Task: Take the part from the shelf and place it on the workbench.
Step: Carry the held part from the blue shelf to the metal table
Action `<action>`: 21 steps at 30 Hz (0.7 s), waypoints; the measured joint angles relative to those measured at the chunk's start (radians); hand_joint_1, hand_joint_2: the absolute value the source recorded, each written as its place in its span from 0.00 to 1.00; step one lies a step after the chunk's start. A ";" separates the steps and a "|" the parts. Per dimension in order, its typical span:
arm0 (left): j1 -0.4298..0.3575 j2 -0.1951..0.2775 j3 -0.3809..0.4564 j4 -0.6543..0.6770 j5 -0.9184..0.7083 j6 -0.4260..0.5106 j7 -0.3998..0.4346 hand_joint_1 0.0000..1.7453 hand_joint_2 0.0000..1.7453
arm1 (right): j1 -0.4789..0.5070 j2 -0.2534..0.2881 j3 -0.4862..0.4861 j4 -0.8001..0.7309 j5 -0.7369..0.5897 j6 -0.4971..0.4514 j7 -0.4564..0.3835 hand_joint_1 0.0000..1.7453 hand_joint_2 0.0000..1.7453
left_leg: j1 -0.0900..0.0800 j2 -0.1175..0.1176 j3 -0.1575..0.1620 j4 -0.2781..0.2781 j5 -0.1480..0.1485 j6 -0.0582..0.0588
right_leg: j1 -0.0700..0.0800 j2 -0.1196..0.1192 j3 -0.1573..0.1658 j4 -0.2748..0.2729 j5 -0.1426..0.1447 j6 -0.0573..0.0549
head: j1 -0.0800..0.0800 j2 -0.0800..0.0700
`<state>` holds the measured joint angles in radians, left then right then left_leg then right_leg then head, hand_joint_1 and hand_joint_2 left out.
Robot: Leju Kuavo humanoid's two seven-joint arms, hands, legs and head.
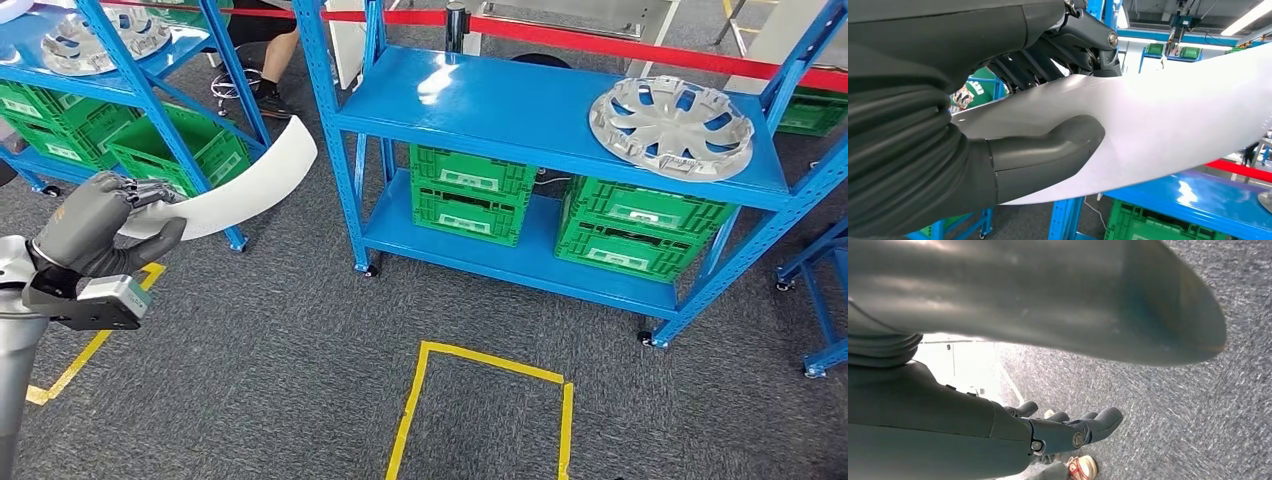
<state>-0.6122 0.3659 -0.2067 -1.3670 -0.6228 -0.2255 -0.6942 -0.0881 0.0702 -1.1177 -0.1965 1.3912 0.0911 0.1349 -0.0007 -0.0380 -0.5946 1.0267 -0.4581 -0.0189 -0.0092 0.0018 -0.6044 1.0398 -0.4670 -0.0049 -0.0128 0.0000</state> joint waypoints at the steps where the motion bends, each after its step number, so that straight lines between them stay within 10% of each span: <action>1: -0.001 -0.001 -0.001 0.002 -0.001 0.001 0.000 1.00 1.00 | 0.000 0.000 0.000 0.000 0.000 -0.001 0.000 0.00 0.00 | 0.000 0.004 -0.003 0.006 -0.004 -0.006 | -0.001 -0.002 0.001 -0.003 0.002 -0.007 | -0.001 0.000; 7: -0.010 -0.004 -0.018 0.019 0.045 -0.024 -0.003 1.00 1.00 | 0.001 0.000 0.000 0.000 0.002 -0.001 0.000 0.00 0.00 | 0.004 0.031 -0.132 0.281 -0.126 -0.024 | -0.002 -0.018 0.004 -0.007 0.004 -0.026 | -0.003 0.000; 12: -0.036 -0.006 -0.039 0.034 0.045 -0.029 -0.003 1.00 1.00 | -0.003 0.000 0.000 0.000 0.003 0.002 0.000 0.00 0.00 | -0.002 0.049 -0.005 0.027 -0.007 -0.005 | 0.003 -0.028 0.006 -0.004 0.001 -0.017 | -0.003 0.000; 17: -0.059 -0.009 -0.061 0.048 0.057 -0.037 -0.003 1.00 1.00 | -0.007 -0.007 0.000 0.000 0.007 0.017 0.000 0.00 0.00 | -0.004 0.039 0.010 -0.012 0.005 0.024 | 0.003 -0.030 0.000 0.010 -0.009 0.011 | -0.002 0.000; 21: -0.121 -0.037 -0.138 0.098 0.082 -0.063 -0.003 1.00 1.00 | -0.012 -0.019 0.000 0.000 0.003 0.020 0.000 0.00 0.00 | 0.000 0.025 0.006 -0.017 0.012 0.038 | 0.000 -0.008 -0.111 0.234 -0.114 0.027 | 0.001 0.000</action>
<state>-0.7330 0.3288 -0.3447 -1.2687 -0.5404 -0.2889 -0.6970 -0.0999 0.0512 -1.1176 -0.1965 1.3946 0.1113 0.1347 -0.0006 -0.0134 -0.5887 1.0102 -0.4457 0.0193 -0.0087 -0.0061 -0.7154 1.2733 -0.5811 0.0222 -0.0115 0.0000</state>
